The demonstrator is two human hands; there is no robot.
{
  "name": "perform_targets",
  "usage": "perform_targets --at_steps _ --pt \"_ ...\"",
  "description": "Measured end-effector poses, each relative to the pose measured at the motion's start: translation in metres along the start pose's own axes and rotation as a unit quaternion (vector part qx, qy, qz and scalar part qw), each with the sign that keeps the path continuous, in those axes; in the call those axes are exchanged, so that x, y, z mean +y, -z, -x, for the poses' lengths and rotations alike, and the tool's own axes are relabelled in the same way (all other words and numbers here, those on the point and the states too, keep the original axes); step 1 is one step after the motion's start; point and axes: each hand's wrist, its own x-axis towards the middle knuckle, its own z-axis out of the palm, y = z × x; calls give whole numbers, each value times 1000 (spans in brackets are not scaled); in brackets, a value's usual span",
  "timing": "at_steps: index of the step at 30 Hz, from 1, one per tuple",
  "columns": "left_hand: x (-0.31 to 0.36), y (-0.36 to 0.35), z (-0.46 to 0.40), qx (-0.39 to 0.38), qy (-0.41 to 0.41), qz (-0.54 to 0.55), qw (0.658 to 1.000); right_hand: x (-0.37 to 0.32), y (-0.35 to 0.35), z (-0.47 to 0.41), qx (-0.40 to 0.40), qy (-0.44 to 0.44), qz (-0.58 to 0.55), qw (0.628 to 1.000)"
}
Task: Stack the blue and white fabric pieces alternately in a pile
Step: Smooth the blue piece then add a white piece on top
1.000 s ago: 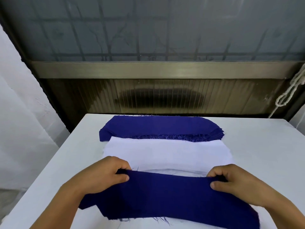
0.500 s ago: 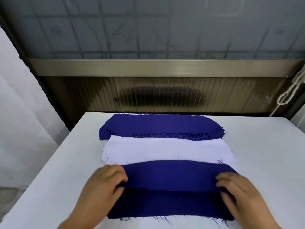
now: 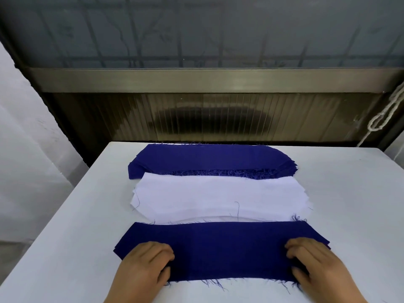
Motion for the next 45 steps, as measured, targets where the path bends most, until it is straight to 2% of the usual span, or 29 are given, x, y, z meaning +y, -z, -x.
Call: perform_targets --at_steps 6,13,20,25,29,32,37,40,43,45 --pt "1 -1 0 18 -13 -14 1000 -3 3 2 1 9 10 1000" --pt "1 0 -2 0 -4 3 1000 -2 3 0 -40 -39 -31 998" --pt "2 3 -1 -44 -15 31 998 -10 10 -2 -27 -40 -34 998" --pt "5 6 1 -52 16 65 996 -11 13 -6 -50 -45 -21 998" --pt "2 5 -3 -52 19 35 998 -14 2 -14 -44 -42 24 998" --pt "-7 7 -1 -41 55 23 997 -8 1 -14 -55 -96 34 993" --pt "-27 10 8 -30 108 -11 994 0 10 -8 -23 -145 86 985" --pt "-29 13 -2 -29 156 -40 987 4 14 -13 -65 -182 117 974" --pt "-25 11 -26 -12 164 -52 985 6 15 -32 -61 -164 98 980" --pt "-15 4 -49 -10 147 -44 988 3 10 -50 -52 -118 61 990"
